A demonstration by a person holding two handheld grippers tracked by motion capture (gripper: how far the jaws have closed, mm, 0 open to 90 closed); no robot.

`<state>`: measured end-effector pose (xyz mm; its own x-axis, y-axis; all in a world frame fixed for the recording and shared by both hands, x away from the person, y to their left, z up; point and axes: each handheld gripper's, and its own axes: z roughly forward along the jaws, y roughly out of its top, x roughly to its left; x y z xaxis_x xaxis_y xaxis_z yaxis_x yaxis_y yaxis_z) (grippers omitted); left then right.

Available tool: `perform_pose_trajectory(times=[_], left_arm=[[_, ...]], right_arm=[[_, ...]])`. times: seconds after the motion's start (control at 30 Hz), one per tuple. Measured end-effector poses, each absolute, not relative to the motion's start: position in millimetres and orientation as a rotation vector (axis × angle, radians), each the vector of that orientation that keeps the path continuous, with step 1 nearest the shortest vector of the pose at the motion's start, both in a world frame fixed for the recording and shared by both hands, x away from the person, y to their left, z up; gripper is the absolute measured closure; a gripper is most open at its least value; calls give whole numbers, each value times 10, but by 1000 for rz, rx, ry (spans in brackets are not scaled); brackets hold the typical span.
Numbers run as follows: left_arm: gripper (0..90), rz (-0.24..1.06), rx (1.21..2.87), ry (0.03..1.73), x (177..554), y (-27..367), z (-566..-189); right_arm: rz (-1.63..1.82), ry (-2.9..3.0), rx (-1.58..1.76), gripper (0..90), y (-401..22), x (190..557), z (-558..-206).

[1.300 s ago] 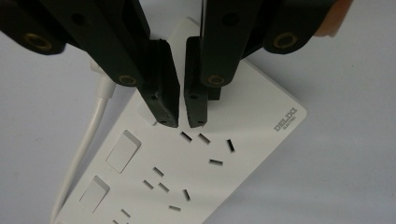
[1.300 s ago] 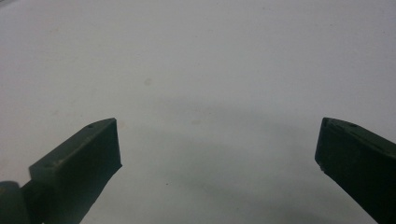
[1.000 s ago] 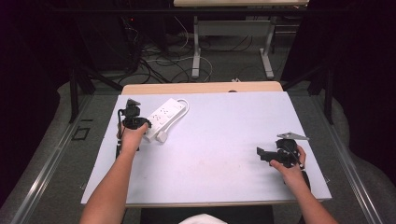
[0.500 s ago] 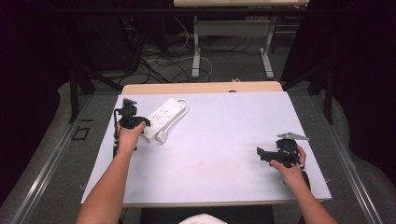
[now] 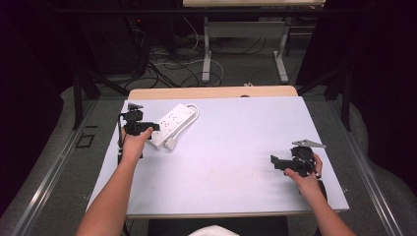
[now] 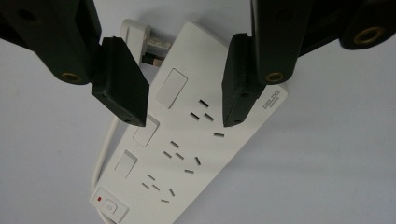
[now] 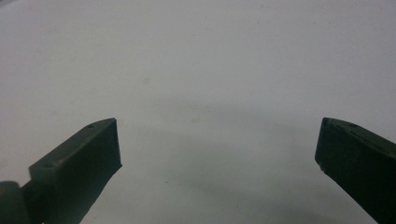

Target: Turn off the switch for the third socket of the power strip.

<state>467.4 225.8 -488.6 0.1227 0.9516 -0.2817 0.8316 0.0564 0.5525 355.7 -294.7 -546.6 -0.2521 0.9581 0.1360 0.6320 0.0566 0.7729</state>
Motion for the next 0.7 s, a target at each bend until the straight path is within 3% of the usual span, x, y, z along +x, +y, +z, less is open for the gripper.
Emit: perform_pose_trajectory(times=[0.7], left_arm=[[409, 308, 1824, 1551, 4486, 2129, -4748]], right_arm=[[1056, 1919, 1591, 0, -2943, 3551, -5461]])
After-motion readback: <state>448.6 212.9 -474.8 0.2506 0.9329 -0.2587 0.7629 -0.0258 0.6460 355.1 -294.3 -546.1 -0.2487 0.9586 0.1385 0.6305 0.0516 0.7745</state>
